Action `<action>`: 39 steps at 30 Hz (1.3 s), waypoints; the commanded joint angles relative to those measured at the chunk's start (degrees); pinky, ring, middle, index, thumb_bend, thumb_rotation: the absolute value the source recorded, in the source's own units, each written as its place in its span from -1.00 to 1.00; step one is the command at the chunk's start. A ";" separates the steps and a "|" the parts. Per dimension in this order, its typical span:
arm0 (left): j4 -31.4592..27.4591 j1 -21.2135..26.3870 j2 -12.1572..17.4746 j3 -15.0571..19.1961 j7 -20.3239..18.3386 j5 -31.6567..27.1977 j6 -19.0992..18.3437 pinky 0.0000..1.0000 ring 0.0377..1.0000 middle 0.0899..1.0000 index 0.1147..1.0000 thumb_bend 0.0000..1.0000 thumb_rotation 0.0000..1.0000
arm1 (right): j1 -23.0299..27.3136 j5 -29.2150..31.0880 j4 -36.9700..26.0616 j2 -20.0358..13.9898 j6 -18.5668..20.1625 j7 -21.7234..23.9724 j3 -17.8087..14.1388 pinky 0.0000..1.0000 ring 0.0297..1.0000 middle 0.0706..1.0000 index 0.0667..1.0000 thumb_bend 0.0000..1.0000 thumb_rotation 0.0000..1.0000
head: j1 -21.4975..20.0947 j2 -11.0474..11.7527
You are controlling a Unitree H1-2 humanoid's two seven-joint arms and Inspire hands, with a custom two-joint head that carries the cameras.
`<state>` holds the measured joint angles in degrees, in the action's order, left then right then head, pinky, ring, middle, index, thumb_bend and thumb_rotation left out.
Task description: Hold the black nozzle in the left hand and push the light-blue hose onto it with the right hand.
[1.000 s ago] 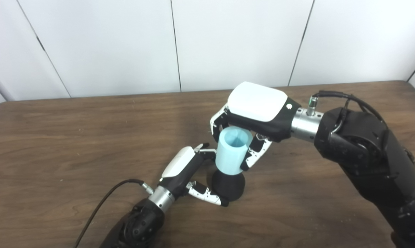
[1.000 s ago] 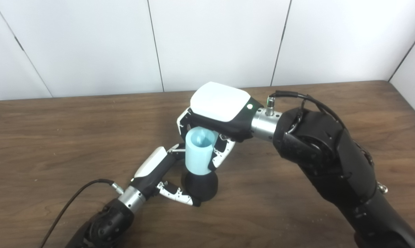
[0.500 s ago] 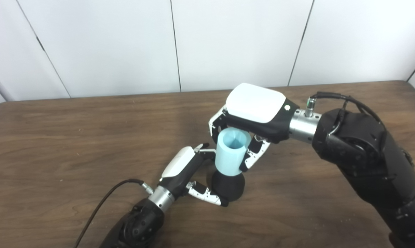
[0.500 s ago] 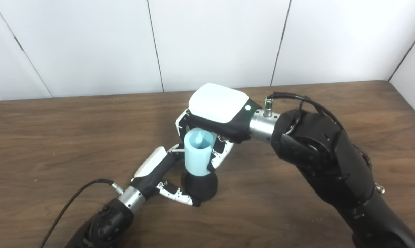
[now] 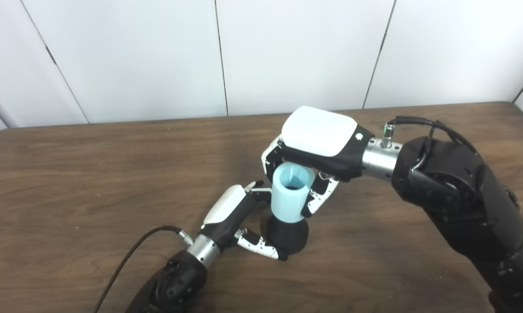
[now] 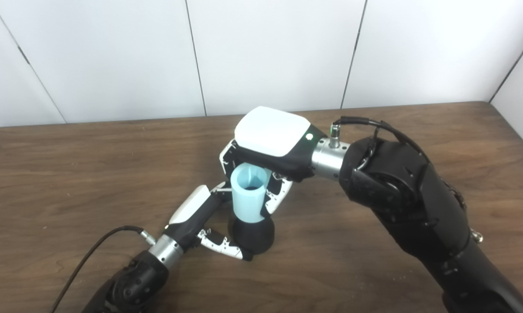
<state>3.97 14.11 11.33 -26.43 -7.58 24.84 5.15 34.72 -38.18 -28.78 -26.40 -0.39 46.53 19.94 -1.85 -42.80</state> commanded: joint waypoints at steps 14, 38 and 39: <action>1.87 -1.70 1.07 -1.69 -3.89 2.08 -2.42 0.93 0.49 -0.10 -0.17 0.05 -1.00 | 1.90 -0.02 -1.06 0.10 -0.28 -0.03 -0.20 -0.73 -0.58 -0.04 -0.14 0.05 -1.00 | -0.21 -0.08; 1.19 -1.72 0.95 -1.66 -3.96 2.18 -3.02 0.93 0.49 -0.10 -0.17 0.05 -1.00 | -0.04 -0.42 1.37 0.14 -0.87 -0.86 0.64 -0.75 -0.64 -0.16 -0.08 0.06 -1.00 | 0.05 -0.34; 1.21 -1.70 0.95 -1.64 -3.97 2.14 -3.02 0.93 0.49 -0.10 -0.17 0.05 -1.00 | -0.08 -0.37 1.38 0.14 -0.84 -0.85 0.68 -0.75 -0.63 -0.14 -0.09 0.06 -1.00 | 0.03 -0.37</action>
<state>3.86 14.10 11.36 -26.44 -7.60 24.84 5.01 34.36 -38.27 -27.60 -26.31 -0.73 45.80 20.19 -1.76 -43.15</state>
